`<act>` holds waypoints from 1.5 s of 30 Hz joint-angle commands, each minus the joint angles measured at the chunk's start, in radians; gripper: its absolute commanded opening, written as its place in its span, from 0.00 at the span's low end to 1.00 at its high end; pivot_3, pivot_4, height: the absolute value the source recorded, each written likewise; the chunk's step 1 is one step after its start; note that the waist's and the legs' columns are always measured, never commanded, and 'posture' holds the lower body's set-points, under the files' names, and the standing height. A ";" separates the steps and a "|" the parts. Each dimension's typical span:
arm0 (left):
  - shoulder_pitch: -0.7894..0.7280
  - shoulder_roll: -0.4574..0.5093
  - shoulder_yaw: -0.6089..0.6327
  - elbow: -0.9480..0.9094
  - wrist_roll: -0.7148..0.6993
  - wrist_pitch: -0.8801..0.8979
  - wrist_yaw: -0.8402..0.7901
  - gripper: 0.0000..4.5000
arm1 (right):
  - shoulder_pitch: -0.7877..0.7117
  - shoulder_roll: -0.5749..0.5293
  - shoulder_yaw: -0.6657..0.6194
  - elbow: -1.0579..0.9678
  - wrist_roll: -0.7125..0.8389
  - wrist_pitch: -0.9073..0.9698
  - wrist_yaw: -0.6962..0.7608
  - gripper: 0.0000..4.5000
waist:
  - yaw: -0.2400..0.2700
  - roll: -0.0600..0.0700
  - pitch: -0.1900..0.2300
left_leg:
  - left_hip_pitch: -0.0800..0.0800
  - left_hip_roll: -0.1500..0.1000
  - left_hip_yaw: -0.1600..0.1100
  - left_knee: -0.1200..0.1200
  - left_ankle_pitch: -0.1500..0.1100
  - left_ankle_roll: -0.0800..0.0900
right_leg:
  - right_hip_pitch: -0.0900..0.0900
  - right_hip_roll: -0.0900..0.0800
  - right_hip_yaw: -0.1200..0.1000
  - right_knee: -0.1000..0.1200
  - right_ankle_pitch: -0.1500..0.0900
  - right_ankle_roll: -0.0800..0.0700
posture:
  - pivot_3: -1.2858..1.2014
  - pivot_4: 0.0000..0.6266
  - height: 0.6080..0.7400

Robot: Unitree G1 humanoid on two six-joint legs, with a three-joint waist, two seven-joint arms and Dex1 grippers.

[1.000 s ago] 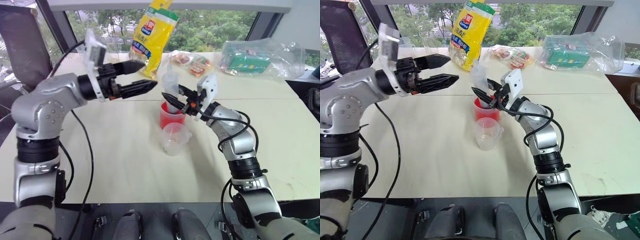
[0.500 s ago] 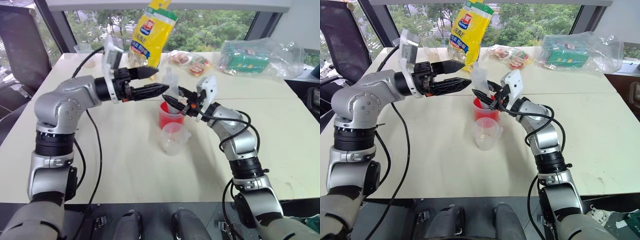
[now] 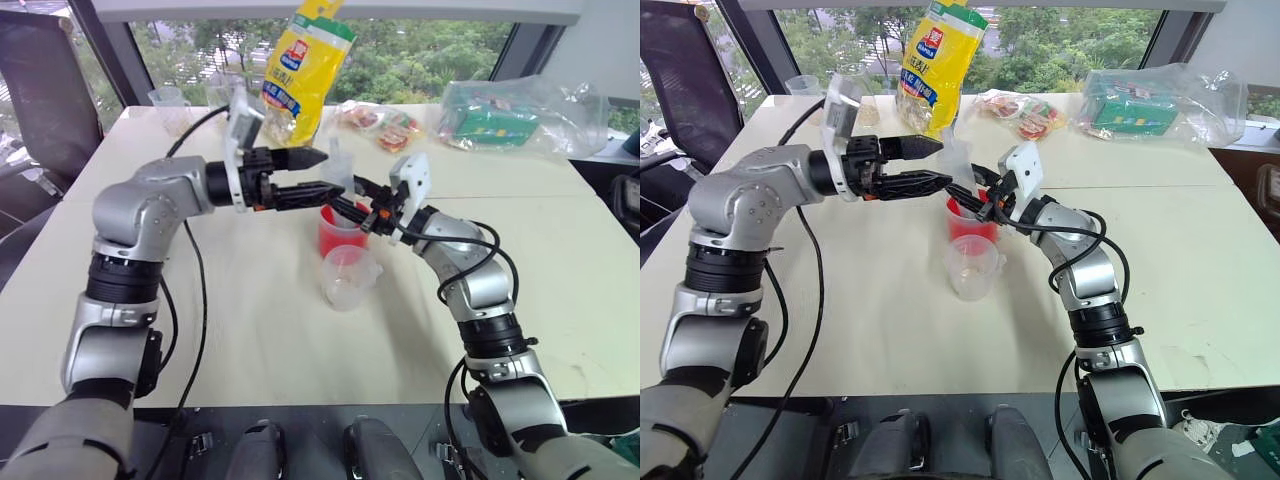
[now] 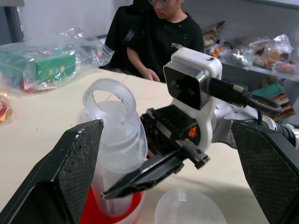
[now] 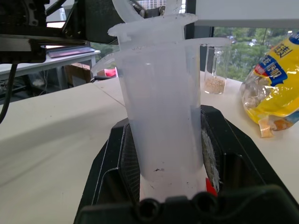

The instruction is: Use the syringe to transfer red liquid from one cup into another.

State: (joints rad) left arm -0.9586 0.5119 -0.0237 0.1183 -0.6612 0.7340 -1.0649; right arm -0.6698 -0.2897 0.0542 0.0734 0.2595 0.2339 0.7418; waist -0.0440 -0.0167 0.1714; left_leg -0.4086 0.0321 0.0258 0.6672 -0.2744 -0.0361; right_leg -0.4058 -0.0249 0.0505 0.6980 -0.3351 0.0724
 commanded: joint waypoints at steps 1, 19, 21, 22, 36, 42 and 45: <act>-0.044 -0.018 0.008 0.015 0.015 -0.033 -0.013 0.99 | -0.012 -0.002 -0.003 -0.059 0.018 -0.007 0.004 0.31 | 0.000 0.000 0.000 | 0.000 0.000 0.000 0.000 0.000 0.000 | 0.000 0.000 0.000 0.000 0.000 0.000 | 0.52 0.24 1.00; -0.086 -0.084 0.005 0.079 0.067 -0.070 -0.047 0.01 | -0.016 -0.008 0.003 -0.050 0.015 -0.003 0.016 0.31 | 0.000 0.000 0.000 | 0.000 0.000 0.000 0.000 0.000 0.000 | 0.000 0.000 0.000 0.000 0.000 0.000 | 0.52 0.24 1.00; -0.104 -0.085 0.015 0.091 0.069 -0.076 -0.042 0.01 | -0.019 -0.006 0.001 -0.046 0.020 0.004 0.018 0.31 | 0.001 0.000 0.000 | 0.000 0.000 0.000 0.000 0.000 0.000 | 0.000 0.000 0.000 0.000 0.000 0.000 | 0.52 0.24 1.00; -0.118 -0.085 0.023 0.097 0.064 -0.074 -0.040 0.01 | -0.021 -0.003 -0.002 -0.044 0.027 0.013 0.017 0.31 | 0.001 0.000 0.000 | 0.000 0.000 0.000 0.000 0.000 0.000 | 0.000 0.000 0.000 0.000 0.000 0.000 | 0.52 0.24 1.00; -0.244 -0.078 0.060 0.170 0.061 -0.101 -0.046 0.01 | -0.039 -0.005 0.000 -0.012 0.066 0.093 0.022 0.31 | 0.001 0.000 0.000 | 0.000 0.000 0.000 0.000 0.000 0.000 | 0.000 0.000 0.000 0.000 0.000 0.000 | 0.52 0.24 1.00; -0.260 -0.081 0.063 0.180 0.068 -0.108 -0.050 0.01 | -0.040 0.002 0.008 0.027 0.053 0.069 0.023 0.31 | -0.001 0.000 0.000 | 0.000 0.000 0.000 0.000 0.000 0.000 | 0.000 0.000 0.000 0.000 0.000 0.000 | 0.52 0.24 1.00; -0.269 -0.083 0.068 0.184 0.069 -0.111 -0.048 0.01 | -0.038 0.001 0.013 0.047 0.047 0.057 0.025 0.31 | 0.000 0.000 0.000 | 0.000 0.000 0.000 0.000 0.000 0.000 | 0.000 0.000 0.000 0.000 0.000 0.000 | 0.52 0.24 1.00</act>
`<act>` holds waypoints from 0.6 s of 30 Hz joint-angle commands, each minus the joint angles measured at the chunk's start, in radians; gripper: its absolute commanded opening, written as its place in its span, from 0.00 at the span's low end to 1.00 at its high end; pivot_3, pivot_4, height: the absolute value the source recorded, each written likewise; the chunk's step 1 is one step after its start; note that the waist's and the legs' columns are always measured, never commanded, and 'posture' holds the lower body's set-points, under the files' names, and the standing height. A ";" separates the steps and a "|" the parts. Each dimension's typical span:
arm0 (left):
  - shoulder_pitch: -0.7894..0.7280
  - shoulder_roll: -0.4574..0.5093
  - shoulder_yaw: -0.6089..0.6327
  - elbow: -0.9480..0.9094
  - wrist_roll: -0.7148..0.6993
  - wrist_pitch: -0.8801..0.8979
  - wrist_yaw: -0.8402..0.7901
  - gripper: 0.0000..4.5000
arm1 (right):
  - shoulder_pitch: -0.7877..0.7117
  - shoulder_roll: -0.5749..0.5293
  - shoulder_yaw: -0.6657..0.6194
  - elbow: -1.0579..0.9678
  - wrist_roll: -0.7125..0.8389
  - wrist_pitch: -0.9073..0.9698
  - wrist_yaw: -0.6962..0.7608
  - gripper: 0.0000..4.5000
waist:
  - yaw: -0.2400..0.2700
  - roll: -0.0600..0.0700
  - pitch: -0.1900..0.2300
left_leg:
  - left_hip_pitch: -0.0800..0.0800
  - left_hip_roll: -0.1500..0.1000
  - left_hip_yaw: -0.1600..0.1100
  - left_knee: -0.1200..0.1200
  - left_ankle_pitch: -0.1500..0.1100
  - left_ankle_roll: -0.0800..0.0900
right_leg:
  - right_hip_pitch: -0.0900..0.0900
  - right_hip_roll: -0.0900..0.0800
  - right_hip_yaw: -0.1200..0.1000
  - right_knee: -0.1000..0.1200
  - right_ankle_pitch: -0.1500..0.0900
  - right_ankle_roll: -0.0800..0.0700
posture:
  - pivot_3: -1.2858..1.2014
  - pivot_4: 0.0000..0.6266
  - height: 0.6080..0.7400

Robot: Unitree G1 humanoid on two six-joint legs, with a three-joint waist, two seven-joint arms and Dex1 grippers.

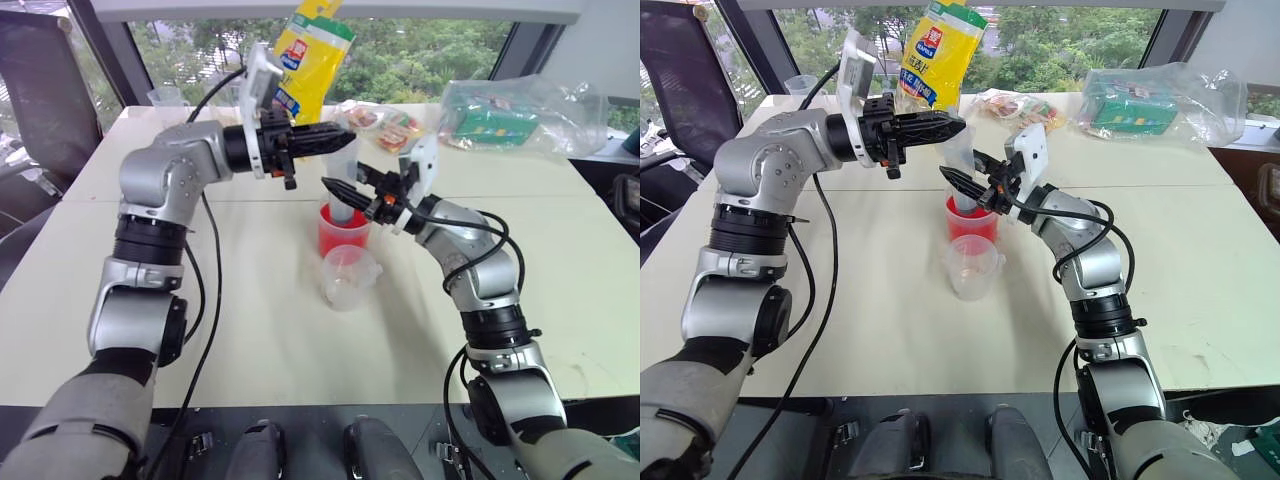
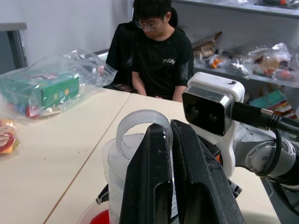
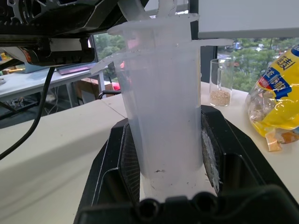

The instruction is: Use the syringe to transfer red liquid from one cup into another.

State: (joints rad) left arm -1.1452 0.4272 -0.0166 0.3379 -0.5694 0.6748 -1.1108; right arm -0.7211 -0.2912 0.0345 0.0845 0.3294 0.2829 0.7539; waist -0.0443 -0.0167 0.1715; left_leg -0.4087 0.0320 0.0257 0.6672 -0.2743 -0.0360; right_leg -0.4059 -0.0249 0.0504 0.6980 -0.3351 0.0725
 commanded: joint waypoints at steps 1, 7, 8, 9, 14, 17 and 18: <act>-0.085 0.002 0.063 -0.034 -0.022 -0.052 0.000 0.01 | 0.014 0.002 0.034 0.041 -0.024 0.004 0.014 0.31 | 0.000 0.000 0.000 | 0.000 0.000 0.000 0.000 0.000 0.000 | 0.000 0.000 0.000 0.000 0.000 0.000 | 0.52 0.24 1.00; -0.112 -0.002 0.071 -0.022 -0.018 -0.058 0.006 0.01 | 0.032 0.000 0.045 0.077 -0.033 -0.011 0.019 0.31 | 0.000 0.000 0.000 | 0.000 0.000 0.000 0.000 0.000 0.000 | 0.000 0.000 0.000 0.000 0.000 0.000 | 0.52 0.24 1.00; -0.115 -0.002 0.072 -0.019 -0.016 -0.059 0.006 0.01 | 0.035 -0.002 0.047 0.077 -0.032 -0.011 0.021 0.31 | 0.000 0.000 0.000 | 0.000 0.000 0.000 0.000 0.000 0.000 | 0.000 0.000 0.000 0.000 0.000 0.000 | 0.52 0.24 1.00; -0.118 -0.003 0.073 -0.016 -0.014 -0.062 0.006 0.01 | 0.036 -0.002 0.048 0.077 -0.031 -0.011 0.022 0.31 | 0.000 0.000 0.000 | 0.000 0.000 0.000 0.000 0.000 0.000 | 0.000 0.000 0.000 0.000 0.000 0.000 | 0.52 0.24 1.00; -0.130 -0.007 0.075 -0.004 -0.010 -0.069 0.004 0.01 | 0.042 -0.003 0.051 0.081 -0.031 -0.007 0.023 0.31 | 0.000 0.000 0.000 | 0.000 0.000 0.000 0.000 0.000 0.000 | 0.000 0.000 0.000 0.000 0.000 0.000 | 0.52 0.24 1.00; -0.135 -0.009 0.075 0.001 -0.007 -0.073 0.004 0.01 | 0.051 -0.002 0.054 0.080 -0.032 -0.005 0.025 0.31 | 0.000 0.000 0.000 | 0.000 0.000 0.000 0.000 0.000 0.000 | 0.000 0.000 0.000 0.000 0.000 0.000 | 0.52 0.24 1.00; -0.138 -0.009 0.075 0.004 -0.007 -0.074 0.004 0.01 | 0.054 -0.002 0.055 0.079 -0.032 -0.005 0.025 0.31 | 0.000 0.000 0.000 | 0.000 0.000 0.000 0.000 0.000 0.000 | 0.000 0.000 0.000 0.000 0.000 0.000 | 0.52 0.24 1.00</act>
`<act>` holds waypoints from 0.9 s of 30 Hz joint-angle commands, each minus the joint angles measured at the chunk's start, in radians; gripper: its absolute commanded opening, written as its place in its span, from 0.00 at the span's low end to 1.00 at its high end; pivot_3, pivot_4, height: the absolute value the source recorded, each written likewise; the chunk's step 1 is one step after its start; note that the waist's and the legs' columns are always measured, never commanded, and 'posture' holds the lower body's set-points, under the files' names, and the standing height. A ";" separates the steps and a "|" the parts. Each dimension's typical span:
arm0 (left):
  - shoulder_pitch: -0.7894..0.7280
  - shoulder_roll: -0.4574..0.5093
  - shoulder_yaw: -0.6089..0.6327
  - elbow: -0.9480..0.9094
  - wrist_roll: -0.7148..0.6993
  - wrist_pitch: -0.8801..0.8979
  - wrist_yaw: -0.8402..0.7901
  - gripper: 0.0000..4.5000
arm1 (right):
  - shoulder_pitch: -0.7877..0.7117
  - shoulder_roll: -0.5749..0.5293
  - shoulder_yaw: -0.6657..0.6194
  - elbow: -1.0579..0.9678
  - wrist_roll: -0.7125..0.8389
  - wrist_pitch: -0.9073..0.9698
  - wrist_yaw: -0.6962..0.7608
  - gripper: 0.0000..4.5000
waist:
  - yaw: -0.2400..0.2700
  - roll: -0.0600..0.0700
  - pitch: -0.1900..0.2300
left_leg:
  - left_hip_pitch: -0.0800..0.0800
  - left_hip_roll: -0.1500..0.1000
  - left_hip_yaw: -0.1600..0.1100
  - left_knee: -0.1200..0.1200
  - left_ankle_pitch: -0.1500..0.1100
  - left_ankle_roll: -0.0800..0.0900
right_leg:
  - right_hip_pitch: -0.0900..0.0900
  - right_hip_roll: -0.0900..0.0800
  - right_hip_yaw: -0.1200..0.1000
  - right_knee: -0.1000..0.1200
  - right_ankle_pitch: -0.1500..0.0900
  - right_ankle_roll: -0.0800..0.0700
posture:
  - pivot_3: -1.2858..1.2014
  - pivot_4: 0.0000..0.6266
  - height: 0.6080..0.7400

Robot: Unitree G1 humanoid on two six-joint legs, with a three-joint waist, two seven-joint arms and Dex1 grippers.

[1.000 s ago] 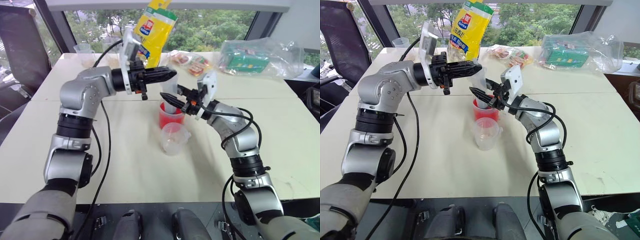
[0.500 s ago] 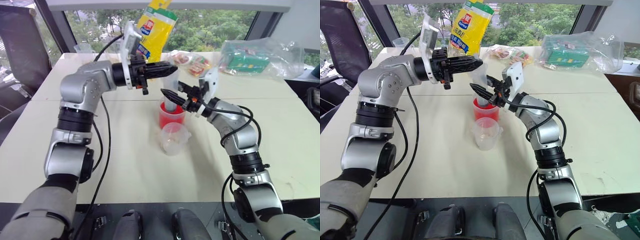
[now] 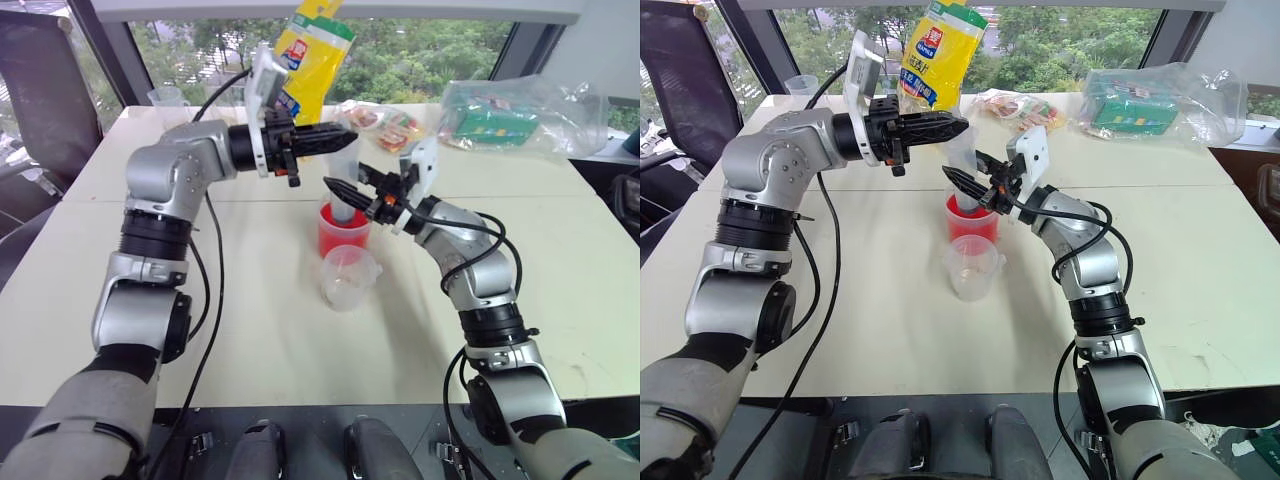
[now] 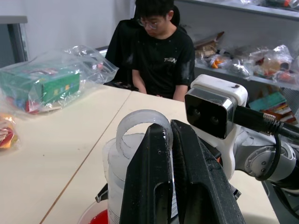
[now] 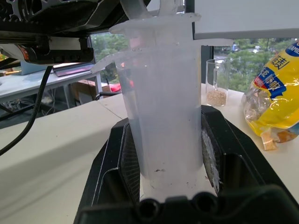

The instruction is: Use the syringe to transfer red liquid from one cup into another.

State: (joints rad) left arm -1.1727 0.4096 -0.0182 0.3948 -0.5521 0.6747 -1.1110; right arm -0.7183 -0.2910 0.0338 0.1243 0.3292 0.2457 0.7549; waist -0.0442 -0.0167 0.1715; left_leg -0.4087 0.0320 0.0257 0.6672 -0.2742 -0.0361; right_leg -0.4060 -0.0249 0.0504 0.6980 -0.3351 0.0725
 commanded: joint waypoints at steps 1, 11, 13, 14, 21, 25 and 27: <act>-0.112 0.009 0.077 -0.051 -0.024 -0.075 0.004 0.01 | 0.053 -0.003 0.055 0.038 -0.032 0.033 0.024 0.31 | 0.000 0.000 0.000 | 0.000 0.000 0.000 0.000 0.000 0.000 | 0.000 0.000 0.000 0.000 0.000 0.000 | 0.52 0.24 1.00; -0.134 0.010 0.086 -0.035 -0.026 -0.084 0.010 0.01 | 0.074 -0.003 0.067 0.039 -0.033 0.043 0.031 0.31 | 0.000 0.000 0.000 | 0.000 0.000 0.000 0.000 0.000 0.000 | 0.000 0.000 0.000 0.000 0.000 0.000 | 0.52 0.24 1.00; -0.135 0.010 0.087 -0.034 -0.026 -0.085 0.011 0.01 | 0.076 -0.002 0.068 0.040 -0.033 0.043 0.031 0.31 | 0.000 0.000 0.000 | 0.000 0.000 0.000 0.000 0.000 0.000 | 0.000 0.000 0.000 0.000 0.000 0.000 | 0.52 0.24 1.00; -0.136 0.010 0.088 -0.033 -0.026 -0.086 0.011 0.01 | 0.077 -0.002 0.069 0.042 -0.033 0.044 0.032 0.31 | 0.000 0.000 0.000 | 0.000 0.000 0.000 0.000 0.000 0.000 | 0.000 0.000 0.000 0.000 0.000 0.000 | 0.52 0.24 1.00; -0.148 0.010 0.092 -0.024 -0.026 -0.092 0.013 0.01 | 0.081 -0.003 0.076 0.058 -0.039 0.041 0.038 0.31 | 0.000 0.000 0.000 | 0.000 0.000 0.000 0.000 0.000 0.000 | 0.000 0.000 0.000 0.000 0.000 0.000 | 0.52 0.24 1.00; -0.151 0.013 0.093 -0.021 -0.026 -0.094 0.012 0.01 | 0.079 -0.002 0.076 0.062 -0.040 0.041 0.038 0.31 | 0.000 0.000 0.000 | 0.000 0.000 0.000 0.000 0.000 0.000 | 0.000 0.000 0.000 0.000 0.000 0.000 | 0.52 0.24 1.00; -0.150 0.013 0.092 -0.021 -0.026 -0.094 0.012 0.01 | 0.076 -0.001 0.075 0.065 -0.039 0.040 0.038 0.31 | 0.000 0.000 0.000 | 0.000 0.000 0.000 0.000 0.000 0.000 | 0.000 0.000 0.000 0.000 0.000 0.000 | 0.52 0.24 1.00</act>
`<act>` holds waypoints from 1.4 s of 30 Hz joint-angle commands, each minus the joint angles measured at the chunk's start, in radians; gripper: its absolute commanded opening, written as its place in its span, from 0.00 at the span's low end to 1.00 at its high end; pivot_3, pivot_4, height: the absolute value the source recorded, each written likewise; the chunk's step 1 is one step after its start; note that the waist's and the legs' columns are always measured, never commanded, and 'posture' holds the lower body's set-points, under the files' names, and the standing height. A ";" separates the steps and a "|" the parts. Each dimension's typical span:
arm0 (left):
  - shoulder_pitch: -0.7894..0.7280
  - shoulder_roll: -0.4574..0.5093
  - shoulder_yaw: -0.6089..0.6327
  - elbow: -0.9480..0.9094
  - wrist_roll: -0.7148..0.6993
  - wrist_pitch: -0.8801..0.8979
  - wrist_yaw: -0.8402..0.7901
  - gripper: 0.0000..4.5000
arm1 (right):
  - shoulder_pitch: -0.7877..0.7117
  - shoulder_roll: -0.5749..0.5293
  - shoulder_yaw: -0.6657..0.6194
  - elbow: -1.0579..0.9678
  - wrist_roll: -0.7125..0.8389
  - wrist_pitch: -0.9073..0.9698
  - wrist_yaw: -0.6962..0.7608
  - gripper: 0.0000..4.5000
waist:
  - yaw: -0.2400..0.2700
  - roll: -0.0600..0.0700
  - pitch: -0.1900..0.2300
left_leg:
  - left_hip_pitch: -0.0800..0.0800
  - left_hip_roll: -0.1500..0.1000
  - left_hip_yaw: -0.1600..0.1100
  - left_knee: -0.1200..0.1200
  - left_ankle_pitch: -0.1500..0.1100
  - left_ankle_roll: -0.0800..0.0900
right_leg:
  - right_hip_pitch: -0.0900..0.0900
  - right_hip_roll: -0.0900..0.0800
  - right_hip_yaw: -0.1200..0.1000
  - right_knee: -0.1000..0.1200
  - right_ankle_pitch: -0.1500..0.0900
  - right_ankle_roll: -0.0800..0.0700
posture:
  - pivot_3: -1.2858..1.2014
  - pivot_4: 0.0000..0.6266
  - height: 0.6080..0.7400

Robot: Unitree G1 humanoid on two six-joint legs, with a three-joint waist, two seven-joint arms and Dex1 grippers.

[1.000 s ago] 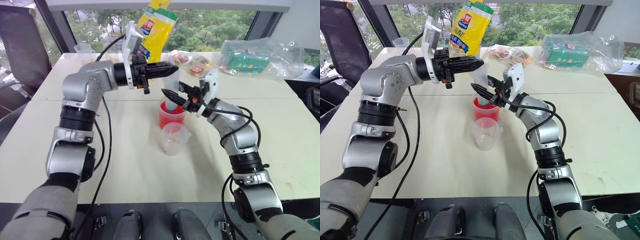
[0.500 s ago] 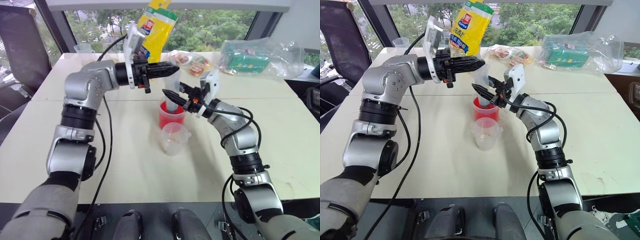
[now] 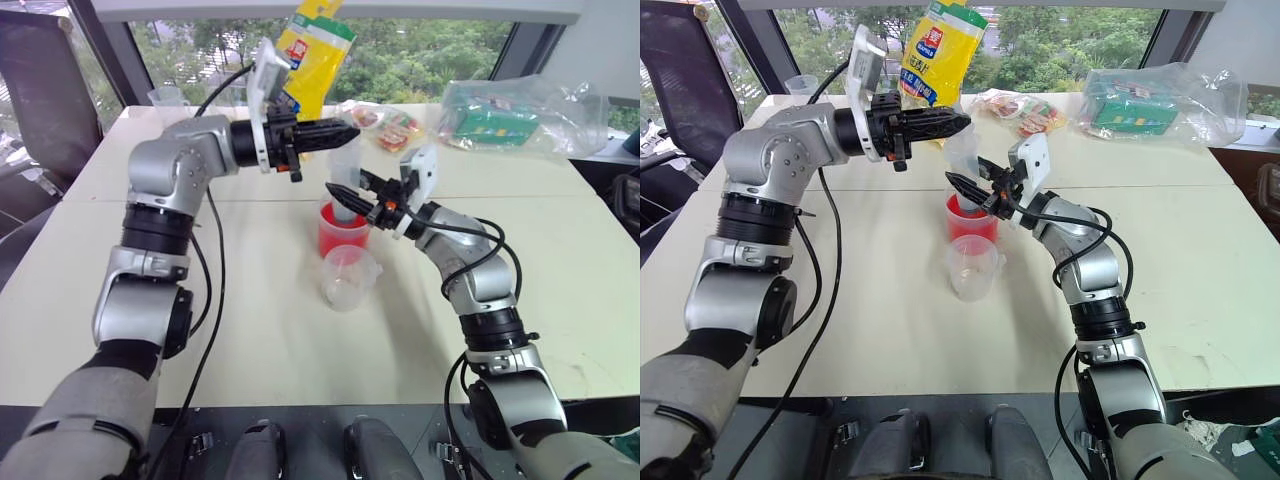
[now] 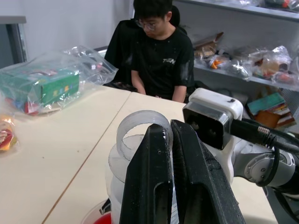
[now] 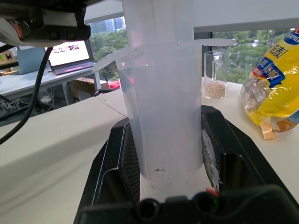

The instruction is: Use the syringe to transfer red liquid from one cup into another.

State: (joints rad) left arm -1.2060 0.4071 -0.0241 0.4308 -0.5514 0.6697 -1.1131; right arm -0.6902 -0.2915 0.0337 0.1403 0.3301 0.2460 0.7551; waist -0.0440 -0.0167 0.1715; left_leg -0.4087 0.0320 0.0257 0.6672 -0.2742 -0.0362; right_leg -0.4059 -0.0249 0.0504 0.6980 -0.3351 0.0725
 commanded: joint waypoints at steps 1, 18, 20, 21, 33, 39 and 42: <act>-0.116 0.016 0.097 -0.058 -0.027 -0.089 0.014 0.01 | 0.047 0.000 0.074 0.050 -0.040 0.039 0.037 0.31 | 0.000 0.000 0.000 | 0.000 0.000 0.000 0.000 0.000 0.000 | 0.000 0.000 0.000 0.000 0.000 0.000 | 0.52 0.24 1.00; 0.109 0.110 0.070 -0.252 -0.053 0.030 -0.013 0.89 | -0.031 -0.005 0.017 -0.119 0.023 0.139 0.008 0.31 | 0.000 0.000 0.000 | 0.000 0.000 0.000 0.000 0.000 0.000 | 0.000 0.000 0.000 0.000 0.000 0.000 | 0.52 0.24 1.00; 0.131 0.135 0.080 -0.269 -0.058 0.039 -0.011 0.89 | -0.039 -0.008 0.009 -0.129 0.027 0.146 0.005 0.31 | -0.002 0.000 0.000 | 0.000 0.000 0.000 0.000 0.000 0.000 | 0.000 0.000 0.000 0.001 0.000 0.000 | 0.52 0.24 1.00; 0.138 0.143 0.083 -0.275 -0.059 0.042 -0.011 0.89 | -0.042 -0.008 0.007 -0.131 0.029 0.148 0.003 0.31 | -0.002 0.000 0.000 | 0.000 0.000 0.000 0.000 0.000 0.000 | 0.000 0.000 0.000 0.000 0.000 0.000 | 0.52 0.24 1.00; 0.221 0.246 0.160 -0.366 -0.111 0.117 0.032 0.89 | -0.097 -0.018 -0.036 -0.174 0.060 0.170 -0.024 0.31 | 0.000 0.000 0.000 | 0.000 0.000 0.000 0.000 0.000 0.000 | 0.000 0.000 0.000 0.000 0.000 0.000 | 0.52 0.24 1.00; 0.239 0.264 0.177 -0.390 -0.132 0.135 0.056 0.89 | -0.117 -0.062 -0.081 -0.314 0.154 0.287 -0.041 0.31 | 0.001 0.000 0.000 | 0.000 0.000 0.000 0.000 0.000 0.000 | 0.000 -0.001 0.000 0.000 0.000 0.000 | 0.52 0.24 1.00; 0.238 0.267 0.183 -0.396 -0.141 0.138 0.066 0.89 | -0.090 -0.098 -0.113 -0.433 0.256 0.401 -0.044 0.31 | 0.002 0.000 0.000 | 0.000 0.000 -0.001 0.000 0.000 0.000 | 0.000 -0.001 0.000 0.000 0.000 0.000 | 0.52 0.24 1.00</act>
State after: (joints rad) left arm -0.9531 0.6574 0.1301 0.0698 -0.6690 0.8068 -1.0549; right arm -0.7775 -0.3769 -0.0434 -0.2020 0.5187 0.6061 0.7119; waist -0.0425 -0.0167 0.1715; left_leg -0.4091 0.0322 0.0251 0.6671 -0.2740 -0.0364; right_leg -0.4064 -0.0255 0.0502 0.6984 -0.3351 0.0725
